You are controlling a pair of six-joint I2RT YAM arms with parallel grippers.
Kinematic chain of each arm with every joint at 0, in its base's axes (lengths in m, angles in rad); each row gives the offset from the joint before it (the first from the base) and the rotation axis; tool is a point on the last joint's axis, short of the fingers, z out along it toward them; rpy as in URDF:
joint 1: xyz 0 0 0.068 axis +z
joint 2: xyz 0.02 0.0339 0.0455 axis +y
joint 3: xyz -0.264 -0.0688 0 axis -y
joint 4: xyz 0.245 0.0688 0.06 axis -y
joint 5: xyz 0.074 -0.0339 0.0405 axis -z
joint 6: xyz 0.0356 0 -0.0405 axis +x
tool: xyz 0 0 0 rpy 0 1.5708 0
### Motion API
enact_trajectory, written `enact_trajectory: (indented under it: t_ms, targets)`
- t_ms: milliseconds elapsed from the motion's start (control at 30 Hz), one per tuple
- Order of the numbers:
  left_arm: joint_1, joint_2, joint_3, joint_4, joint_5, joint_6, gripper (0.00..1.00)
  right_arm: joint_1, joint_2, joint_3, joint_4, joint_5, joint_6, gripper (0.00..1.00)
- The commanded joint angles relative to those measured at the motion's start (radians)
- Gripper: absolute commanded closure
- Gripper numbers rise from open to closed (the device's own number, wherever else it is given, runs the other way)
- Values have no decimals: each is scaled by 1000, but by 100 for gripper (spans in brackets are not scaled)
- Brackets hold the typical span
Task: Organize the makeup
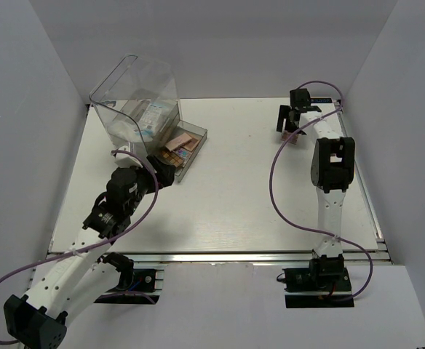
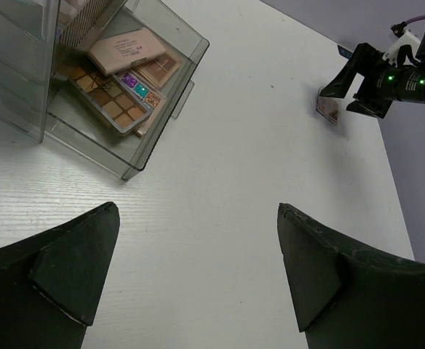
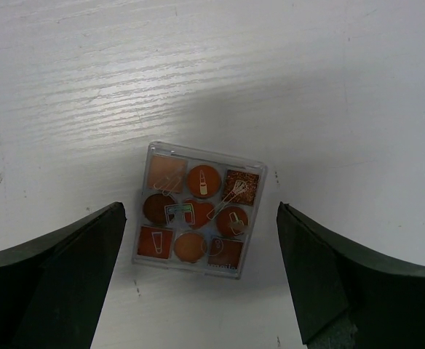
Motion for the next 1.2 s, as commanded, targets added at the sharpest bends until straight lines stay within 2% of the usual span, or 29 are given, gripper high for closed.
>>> enact_trajectory:
  t_ms: [0, 300, 367, 667, 733, 767, 800, 900, 967, 1100, 1167]
  targets:
    - [3, 5, 38, 1, 5, 6, 2, 17, -22, -33, 26, 39, 16, 11]
    - [3, -13, 48, -31, -10, 6, 2, 22, 21, -32, 25, 19, 37, 11]
    - [3, -17, 48, -34, -12, 4, 2, 20, 25, -36, 18, -7, 41, 13]
    - [3, -23, 65, -48, -18, 6, 2, 17, 22, -64, -8, -173, 33, 48]
    - [3, -27, 66, -51, -20, 4, 2, 20, 13, -56, -6, -226, -8, 66]
    - [3, -29, 65, -51, -21, 4, 2, 23, 13, -50, -6, -245, -31, 66]
    - [3, -30, 65, -51, -21, 3, 2, 29, 1, -44, -5, -294, -60, 76]
    - [3, -38, 69, -57, -27, 7, 2, 69, -68, -73, 8, -372, -124, 90]
    - [3, -46, 83, -68, -41, 13, 2, 115, -129, -140, 75, -420, -134, 93]
    - [1, -55, 129, -106, -64, 52, 2, 233, -353, -419, 271, -518, -203, 97]
    - [3, -63, 155, -120, -75, 65, 2, 310, -405, -470, 348, -543, -222, 97]
